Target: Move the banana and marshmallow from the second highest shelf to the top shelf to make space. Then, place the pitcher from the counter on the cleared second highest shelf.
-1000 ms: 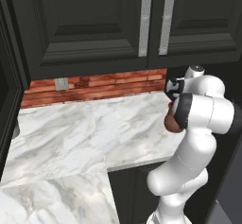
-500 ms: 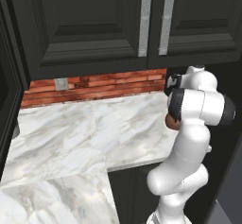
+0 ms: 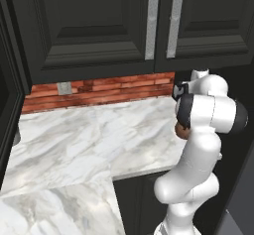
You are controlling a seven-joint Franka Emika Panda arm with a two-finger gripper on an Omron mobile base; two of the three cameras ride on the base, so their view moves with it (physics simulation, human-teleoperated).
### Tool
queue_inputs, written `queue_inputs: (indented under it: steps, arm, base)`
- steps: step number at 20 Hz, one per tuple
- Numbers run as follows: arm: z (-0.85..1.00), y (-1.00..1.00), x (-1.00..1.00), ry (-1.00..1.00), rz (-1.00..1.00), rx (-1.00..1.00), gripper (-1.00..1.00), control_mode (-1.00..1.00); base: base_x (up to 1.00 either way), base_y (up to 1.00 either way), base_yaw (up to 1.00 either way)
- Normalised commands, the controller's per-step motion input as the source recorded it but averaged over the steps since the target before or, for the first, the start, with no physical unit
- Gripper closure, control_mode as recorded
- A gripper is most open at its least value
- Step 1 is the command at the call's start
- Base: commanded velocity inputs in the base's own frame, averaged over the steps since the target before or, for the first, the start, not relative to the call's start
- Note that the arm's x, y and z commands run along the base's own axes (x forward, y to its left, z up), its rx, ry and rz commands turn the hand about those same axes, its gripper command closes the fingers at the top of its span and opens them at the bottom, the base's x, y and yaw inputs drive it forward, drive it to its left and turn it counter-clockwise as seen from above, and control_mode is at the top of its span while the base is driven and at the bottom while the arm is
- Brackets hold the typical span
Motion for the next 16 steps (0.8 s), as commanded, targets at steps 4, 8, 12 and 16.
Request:
queue_inputs:
  steps: [4, 8, 12, 16]
  arm:
    - [-0.71, 0.62, -0.98, -0.22, 0.0, 0.0, 1.0, -1.0]
    - [-0.09, 0.61, -1.0, -0.16, -0.02, 0.0, 1.0, -1.0]
    - [0.0, 0.7, -0.98, -0.03, -0.02, 0.0, 1.0, -1.0]
    - [0.25, 0.54, -0.79, 0.0, -0.01, 0.06, 1.0, -1.0]
  base:
    - [0.0, 0.0, 0.0]
    - [0.0, 0.0, 0.0]
    - [0.0, 0.0, 0.0]
    - [0.0, 0.0, 0.0]
